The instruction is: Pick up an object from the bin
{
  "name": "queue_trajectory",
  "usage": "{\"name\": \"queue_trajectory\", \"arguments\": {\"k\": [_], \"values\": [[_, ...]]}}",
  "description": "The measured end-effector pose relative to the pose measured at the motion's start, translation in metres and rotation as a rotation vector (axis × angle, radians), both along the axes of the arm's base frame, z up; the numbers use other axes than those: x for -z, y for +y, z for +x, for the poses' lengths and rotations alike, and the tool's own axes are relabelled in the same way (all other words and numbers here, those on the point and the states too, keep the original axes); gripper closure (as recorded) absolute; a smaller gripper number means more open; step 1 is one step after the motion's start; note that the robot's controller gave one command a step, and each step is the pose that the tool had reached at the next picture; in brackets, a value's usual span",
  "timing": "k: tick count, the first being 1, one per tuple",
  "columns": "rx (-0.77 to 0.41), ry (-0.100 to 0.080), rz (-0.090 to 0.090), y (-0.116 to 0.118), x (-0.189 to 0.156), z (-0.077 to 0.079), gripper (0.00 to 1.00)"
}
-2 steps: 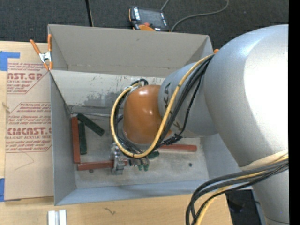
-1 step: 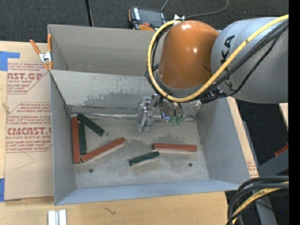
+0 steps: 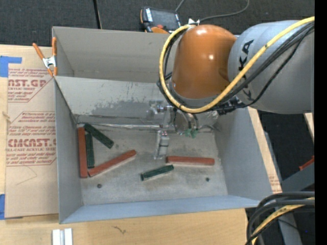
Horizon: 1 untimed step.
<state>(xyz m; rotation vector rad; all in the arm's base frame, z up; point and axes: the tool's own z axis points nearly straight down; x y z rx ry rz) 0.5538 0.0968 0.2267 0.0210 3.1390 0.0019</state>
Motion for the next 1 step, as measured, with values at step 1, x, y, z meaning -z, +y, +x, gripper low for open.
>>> {"name": "queue_trajectory", "arguments": {"k": [1], "values": [[0.0, 0.0, 0.0, -0.0001, 0.0, 0.0, 1.0]]}}
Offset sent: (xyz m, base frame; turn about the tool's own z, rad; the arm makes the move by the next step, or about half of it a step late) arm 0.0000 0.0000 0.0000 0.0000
